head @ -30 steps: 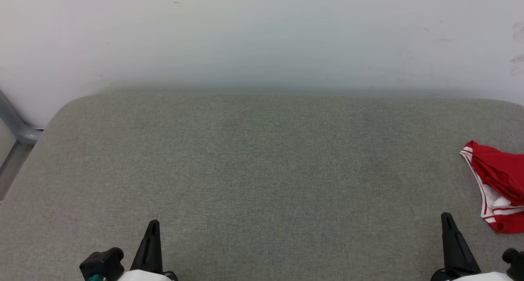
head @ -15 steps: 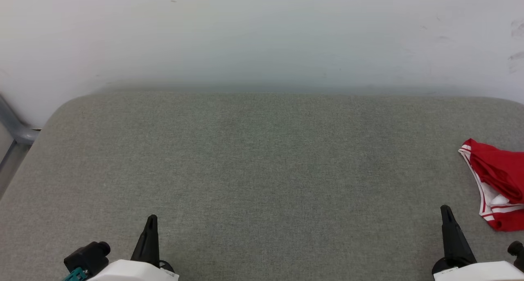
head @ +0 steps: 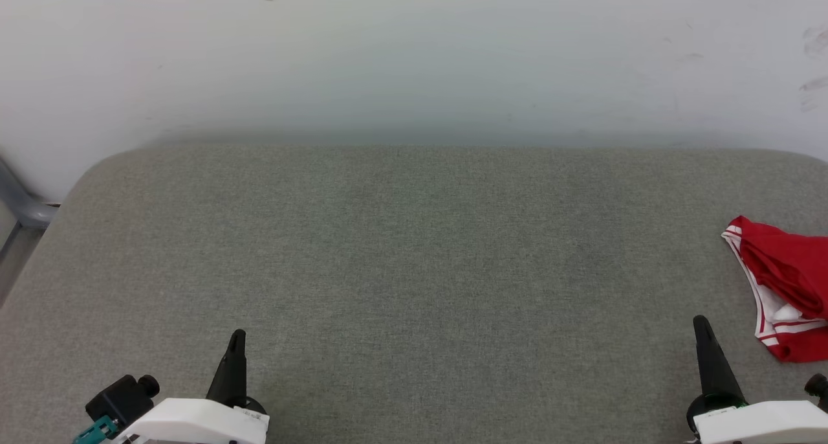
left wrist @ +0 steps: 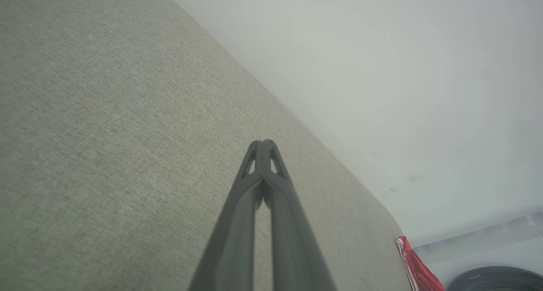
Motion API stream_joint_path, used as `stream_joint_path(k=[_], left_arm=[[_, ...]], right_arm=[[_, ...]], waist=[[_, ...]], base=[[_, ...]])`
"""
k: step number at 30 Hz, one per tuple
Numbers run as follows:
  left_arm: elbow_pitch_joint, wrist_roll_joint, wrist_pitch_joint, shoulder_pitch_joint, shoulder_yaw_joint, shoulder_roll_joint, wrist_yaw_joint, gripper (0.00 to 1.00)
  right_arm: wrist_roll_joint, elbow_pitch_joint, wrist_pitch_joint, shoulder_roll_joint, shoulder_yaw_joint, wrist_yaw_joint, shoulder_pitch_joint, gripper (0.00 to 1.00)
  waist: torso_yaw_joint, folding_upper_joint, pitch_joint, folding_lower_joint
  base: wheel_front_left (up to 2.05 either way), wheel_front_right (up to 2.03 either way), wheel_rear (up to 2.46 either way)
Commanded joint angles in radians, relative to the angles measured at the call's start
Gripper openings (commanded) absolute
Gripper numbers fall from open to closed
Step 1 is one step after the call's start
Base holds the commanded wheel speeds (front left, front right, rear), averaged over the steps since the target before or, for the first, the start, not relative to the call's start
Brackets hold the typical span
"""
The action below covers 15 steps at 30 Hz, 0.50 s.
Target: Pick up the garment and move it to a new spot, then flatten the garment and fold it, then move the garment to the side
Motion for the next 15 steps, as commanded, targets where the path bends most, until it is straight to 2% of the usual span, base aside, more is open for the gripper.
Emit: stream_joint_path(k=[1, 15], left_arm=[[-0.005, -0.028, 0.005, -0.024, 0.006, 0.003, -0.007, 0.0], [0.016, -0.2, 0.045, -0.053, 0.028, -0.002, -0.031, 0.0]], right_arm=[[0.027, -0.004, 0.007, -0.009, 0.0, 0.0, -0.031, 0.0], [0.185, 0.021, 0.048, -0.009, -0.002, 0.0, -0.065, 0.0]], waist=[[-0.001, 0.0, 0.0, -0.0001], [-0.007, 0.0, 0.005, -0.0001]], base=[[0.0, 0.0, 0.0], [0.0, 0.0, 0.0]])
